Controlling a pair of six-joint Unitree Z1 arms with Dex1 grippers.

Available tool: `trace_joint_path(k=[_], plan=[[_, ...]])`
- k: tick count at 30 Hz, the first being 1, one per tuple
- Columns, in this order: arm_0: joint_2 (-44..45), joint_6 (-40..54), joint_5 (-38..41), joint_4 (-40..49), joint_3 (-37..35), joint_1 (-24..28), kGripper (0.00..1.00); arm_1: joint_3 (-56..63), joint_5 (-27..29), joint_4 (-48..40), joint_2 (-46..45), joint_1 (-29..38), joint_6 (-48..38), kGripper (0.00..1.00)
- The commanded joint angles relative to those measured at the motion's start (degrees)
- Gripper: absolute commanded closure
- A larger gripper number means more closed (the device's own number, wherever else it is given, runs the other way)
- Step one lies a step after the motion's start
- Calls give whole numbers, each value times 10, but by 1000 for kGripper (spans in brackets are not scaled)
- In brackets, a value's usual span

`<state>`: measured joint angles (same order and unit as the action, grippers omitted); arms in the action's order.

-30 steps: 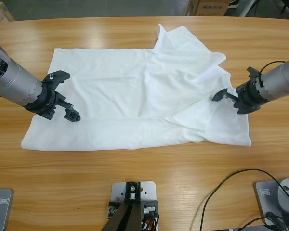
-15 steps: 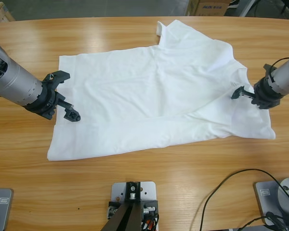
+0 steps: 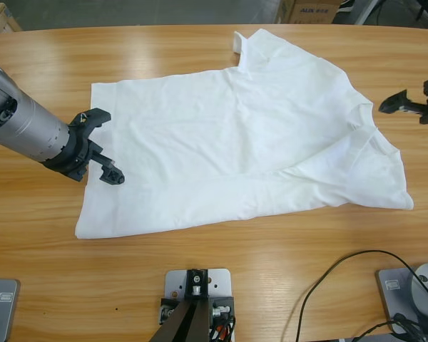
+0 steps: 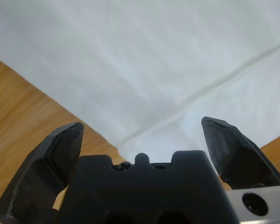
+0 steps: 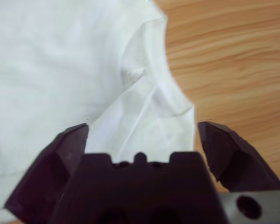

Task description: Fold clothes

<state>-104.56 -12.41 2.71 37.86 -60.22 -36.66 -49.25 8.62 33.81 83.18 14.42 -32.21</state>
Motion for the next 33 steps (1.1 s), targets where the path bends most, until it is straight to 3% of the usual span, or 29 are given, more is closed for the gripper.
trace_joint_path(k=[1, 2, 4, 5, 11, 33], plan=[[20, -6, 4, -3, 26, -9, 23, 32, -111, -10, 58, -9, -30, 280], [23, -6, 5, -4, 29, -15, 23, 40, -119, -23, 69, -20, -30, 284], [26, -6, 8, -4, 35, -32, 23, 48, -134, -45, 93, -51, -30, 513], [26, -6, 8, -5, 37, -40, 23, 49, -138, -50, 106, -66, -30, 532], [22, -12, 8, -9, 44, -51, 23, 46, -139, -77, 150, -124, -16, 515], [8, -13, 7, -15, 47, -51, 23, 59, -184, -100, 197, -127, -32, 520]])
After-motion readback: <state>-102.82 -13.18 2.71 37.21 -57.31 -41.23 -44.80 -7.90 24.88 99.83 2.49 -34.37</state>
